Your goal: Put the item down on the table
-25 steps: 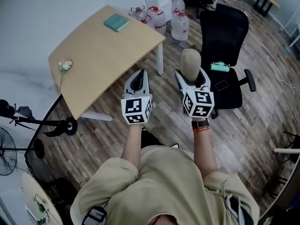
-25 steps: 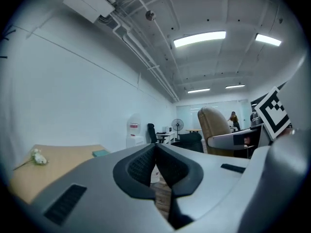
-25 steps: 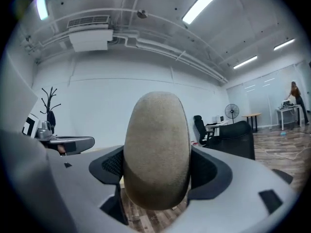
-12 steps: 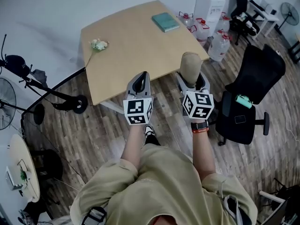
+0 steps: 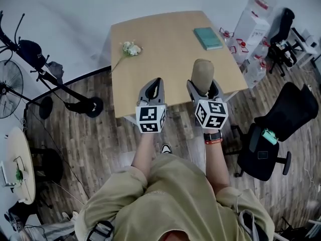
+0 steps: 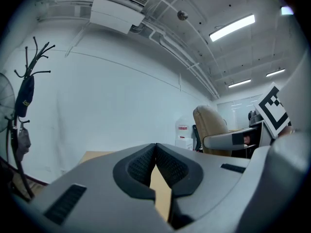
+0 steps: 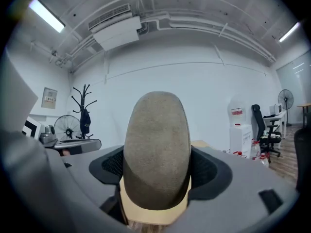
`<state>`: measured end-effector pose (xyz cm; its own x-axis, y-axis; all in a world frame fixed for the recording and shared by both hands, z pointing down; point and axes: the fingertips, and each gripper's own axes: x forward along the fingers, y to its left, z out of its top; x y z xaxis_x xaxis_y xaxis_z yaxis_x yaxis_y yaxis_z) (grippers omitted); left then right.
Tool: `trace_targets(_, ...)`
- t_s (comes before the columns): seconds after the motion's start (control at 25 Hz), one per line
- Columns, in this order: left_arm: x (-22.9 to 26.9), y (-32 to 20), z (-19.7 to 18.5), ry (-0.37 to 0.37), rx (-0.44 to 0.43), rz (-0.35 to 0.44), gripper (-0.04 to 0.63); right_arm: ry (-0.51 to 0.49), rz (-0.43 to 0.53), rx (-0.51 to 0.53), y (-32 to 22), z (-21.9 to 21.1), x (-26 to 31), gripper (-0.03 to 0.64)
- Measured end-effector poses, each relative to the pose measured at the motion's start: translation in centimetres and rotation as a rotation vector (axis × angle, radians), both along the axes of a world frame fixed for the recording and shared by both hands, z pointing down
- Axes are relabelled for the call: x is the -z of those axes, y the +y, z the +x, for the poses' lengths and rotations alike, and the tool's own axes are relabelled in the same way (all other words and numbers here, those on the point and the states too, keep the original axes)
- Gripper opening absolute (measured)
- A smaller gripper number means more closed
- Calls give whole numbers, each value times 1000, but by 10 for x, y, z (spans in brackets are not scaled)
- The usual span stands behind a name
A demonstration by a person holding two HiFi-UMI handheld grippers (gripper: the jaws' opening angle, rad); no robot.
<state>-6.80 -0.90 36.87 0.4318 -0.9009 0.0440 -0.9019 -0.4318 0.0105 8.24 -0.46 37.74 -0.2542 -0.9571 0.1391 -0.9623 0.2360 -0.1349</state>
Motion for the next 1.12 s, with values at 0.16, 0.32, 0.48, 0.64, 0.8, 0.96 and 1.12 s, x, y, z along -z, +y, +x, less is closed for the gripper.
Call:
trace_targets(0.16,-7,-38,-29,4,23,-3,23,-24,-6,70,-41,-36,-8,394)
trace_targets(0.32,-15,-69,-52,4,56,-16,24,-13,-30,120,-74,-62,-15,394)
trace_targets(0.48,-16,-95,-72,19,84,-14,23,-11,-57,156,-102,-83,-19,394)
trace_targets(0.64,-19,-120,-79,10,92,-24,23,-25,-83,150,-129,-92,-29,394)
trace_targets(0.8,-30,-150,-76,19,100,-37,24,-19,-62,183,-162,-97,-37,393)
trace_targets(0.96,-39,-188,-73,0,100,-39,23,-12,-74,237,-202,-103,-45,393)
trace_targets(1.12,-53,-234,-76,-4,136,-71,23,-11,-138,263,-245,-105,-62,393)
